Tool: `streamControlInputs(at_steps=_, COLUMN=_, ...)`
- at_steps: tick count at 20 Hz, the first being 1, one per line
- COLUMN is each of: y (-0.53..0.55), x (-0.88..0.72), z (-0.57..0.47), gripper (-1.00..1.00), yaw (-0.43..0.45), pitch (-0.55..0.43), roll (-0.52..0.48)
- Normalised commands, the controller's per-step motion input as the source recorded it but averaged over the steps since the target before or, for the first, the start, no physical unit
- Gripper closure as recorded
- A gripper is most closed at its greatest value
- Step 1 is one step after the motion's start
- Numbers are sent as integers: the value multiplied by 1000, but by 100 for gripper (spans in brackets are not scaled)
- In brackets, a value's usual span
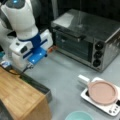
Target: Open the drawer. Pick up the carrot. Put the carrots in the drawer.
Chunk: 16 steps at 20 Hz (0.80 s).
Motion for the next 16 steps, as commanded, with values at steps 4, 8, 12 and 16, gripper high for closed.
streamControlInputs(at_steps=4, y=-139, x=-9, z=-69, gripper=-100, yaw=172, pitch=-105, roll=-15)
streamControlInputs(at_steps=8, y=-212, x=46, z=-14, gripper=-100, yaw=166, pitch=-56, roll=16)
streamControlInputs(at_steps=12, y=-258, x=122, z=49, gripper=-100, yaw=105, pitch=-25, roll=-1)
streamControlInputs(at_steps=16, y=-264, x=199, z=77, gripper=-100, yaw=76, pitch=-11, roll=32)
